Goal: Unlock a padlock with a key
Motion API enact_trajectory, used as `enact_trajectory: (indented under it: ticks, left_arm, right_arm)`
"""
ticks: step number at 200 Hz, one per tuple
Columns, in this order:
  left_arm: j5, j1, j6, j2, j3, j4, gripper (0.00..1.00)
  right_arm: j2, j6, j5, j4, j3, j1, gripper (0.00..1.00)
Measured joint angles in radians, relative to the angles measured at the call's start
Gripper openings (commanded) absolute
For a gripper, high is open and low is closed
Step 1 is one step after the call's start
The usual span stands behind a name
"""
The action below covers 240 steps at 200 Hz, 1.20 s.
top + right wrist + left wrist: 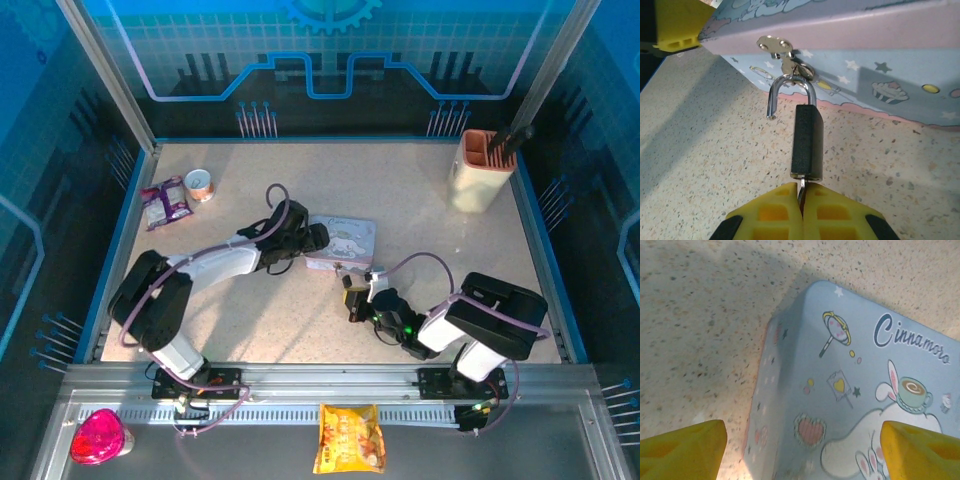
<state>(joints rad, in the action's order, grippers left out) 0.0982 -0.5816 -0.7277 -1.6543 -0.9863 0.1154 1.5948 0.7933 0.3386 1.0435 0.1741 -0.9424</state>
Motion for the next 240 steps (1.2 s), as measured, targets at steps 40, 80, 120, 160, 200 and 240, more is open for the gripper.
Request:
enact_trajectory:
  ticks: [40,80,120,160,200,240]
  left_arm:
    - [-0.016,-0.003,0.006,-0.051,-0.017,-0.021,0.74]
    - [0.023,-0.056,-0.060,-0.053,-0.006,-0.047,0.70]
    - [0.069,-0.103,-0.146,-0.053,0.025,-0.111,0.69]
    - [0.097,-0.140,-0.191,-0.054,0.029,-0.123,0.68]
    - [0.097,-0.154,-0.206,-0.056,0.030,-0.132,0.68]
    - [0.097,-0.154,-0.216,-0.059,0.034,-0.144,0.68]
  right_arm:
    - [-0.028,-0.009,-0.011,-0.062,0.017,0.053,0.00]
    - [-0.049,-0.016,-0.037,-0.108,0.026,0.115,0.00]
    - [-0.068,-0.015,-0.049,-0.158,0.039,0.126,0.01]
    - [-0.082,0.006,-0.049,-0.195,0.039,0.135,0.08]
    - [-0.083,0.035,-0.082,-0.219,0.042,0.178,0.13]
    - [-0.083,0.032,-0.127,-0.234,0.042,0.228,0.23]
